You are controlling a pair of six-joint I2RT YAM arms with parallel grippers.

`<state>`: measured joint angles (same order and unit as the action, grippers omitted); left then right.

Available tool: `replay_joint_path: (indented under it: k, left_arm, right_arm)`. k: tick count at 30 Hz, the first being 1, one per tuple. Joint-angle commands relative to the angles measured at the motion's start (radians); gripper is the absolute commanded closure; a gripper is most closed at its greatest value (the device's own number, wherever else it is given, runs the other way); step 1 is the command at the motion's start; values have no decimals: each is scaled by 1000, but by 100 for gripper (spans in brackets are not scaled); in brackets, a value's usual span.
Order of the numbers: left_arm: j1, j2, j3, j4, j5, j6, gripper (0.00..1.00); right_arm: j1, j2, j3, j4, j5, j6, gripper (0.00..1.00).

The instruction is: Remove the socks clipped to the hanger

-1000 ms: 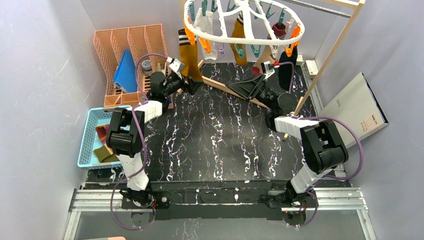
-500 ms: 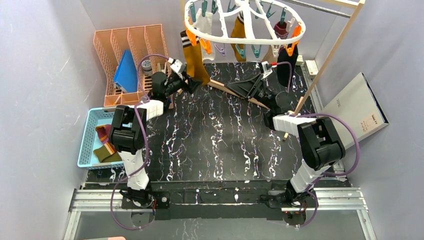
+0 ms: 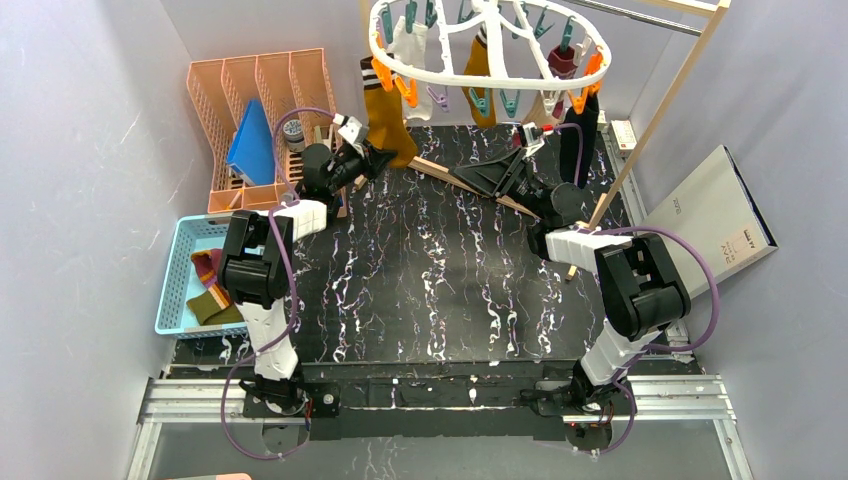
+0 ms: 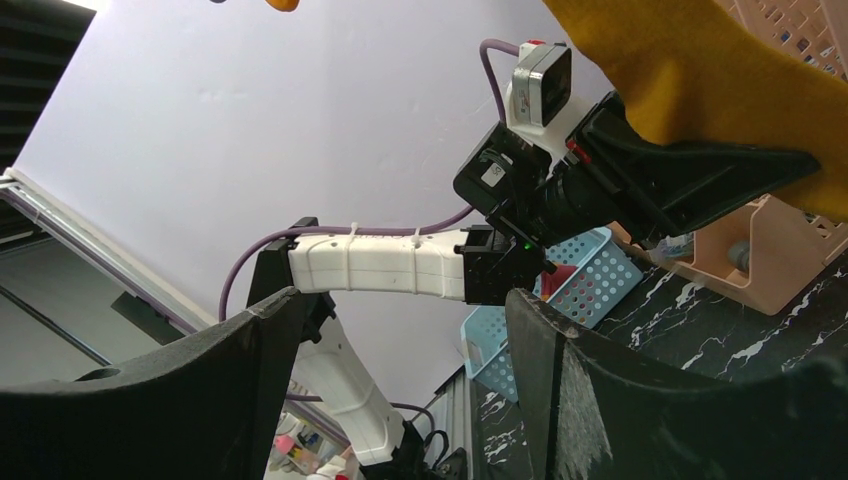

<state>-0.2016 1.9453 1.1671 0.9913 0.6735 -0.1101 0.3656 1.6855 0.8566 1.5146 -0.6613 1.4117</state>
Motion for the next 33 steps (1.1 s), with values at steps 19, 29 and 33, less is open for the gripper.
replay_joint_path:
  k: [19,29,33]
  left_arm:
    - [-89,-704,-463,-154,-16,32,100]
    - [-180,-1015,-545,-406,-41,37,100]
    - [-229,-1085,-579,-456,-53,18,100]
  right_arm:
    - [39,-197,-16,76,-25,-164,18]
    - [189,-339,-104,-121,90,-386,18]
    - [213,-347,-108,-128,117,-398,18]
